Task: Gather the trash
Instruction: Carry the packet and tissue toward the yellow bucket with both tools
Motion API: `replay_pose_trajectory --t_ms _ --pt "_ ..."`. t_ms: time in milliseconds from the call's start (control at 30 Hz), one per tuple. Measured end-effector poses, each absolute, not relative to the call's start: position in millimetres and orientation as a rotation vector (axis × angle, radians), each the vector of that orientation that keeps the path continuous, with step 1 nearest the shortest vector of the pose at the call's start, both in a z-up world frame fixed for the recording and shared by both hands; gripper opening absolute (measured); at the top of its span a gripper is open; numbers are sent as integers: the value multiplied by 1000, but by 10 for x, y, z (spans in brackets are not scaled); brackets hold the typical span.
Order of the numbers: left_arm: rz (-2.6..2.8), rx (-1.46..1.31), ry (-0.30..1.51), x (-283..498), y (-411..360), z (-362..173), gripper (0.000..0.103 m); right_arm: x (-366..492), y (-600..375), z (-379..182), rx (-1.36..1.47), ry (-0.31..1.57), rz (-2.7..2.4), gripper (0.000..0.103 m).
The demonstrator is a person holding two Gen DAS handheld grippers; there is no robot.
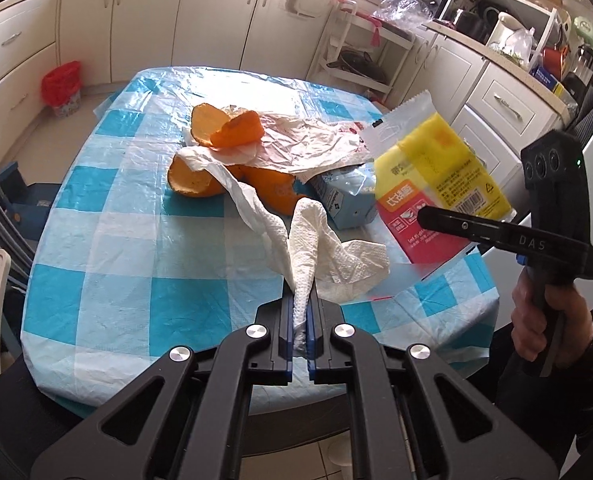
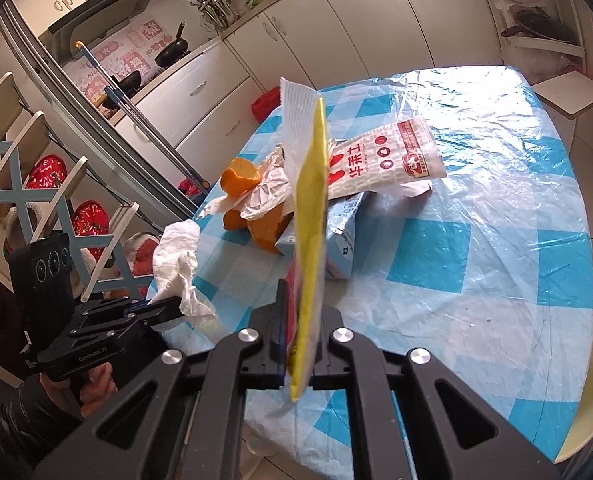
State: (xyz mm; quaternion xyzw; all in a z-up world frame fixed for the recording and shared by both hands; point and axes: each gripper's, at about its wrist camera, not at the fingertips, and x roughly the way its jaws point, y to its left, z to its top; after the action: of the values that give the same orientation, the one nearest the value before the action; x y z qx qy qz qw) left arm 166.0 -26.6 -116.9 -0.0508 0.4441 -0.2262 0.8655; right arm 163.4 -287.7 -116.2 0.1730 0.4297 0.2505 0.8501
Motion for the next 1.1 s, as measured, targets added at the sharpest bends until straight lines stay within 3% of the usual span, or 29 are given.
replay_pose_trajectory --t_ms 1100 --pt "-441 -132 844 1478 -56 -824 4 1412 -3130 -1045 413 830 486 5"
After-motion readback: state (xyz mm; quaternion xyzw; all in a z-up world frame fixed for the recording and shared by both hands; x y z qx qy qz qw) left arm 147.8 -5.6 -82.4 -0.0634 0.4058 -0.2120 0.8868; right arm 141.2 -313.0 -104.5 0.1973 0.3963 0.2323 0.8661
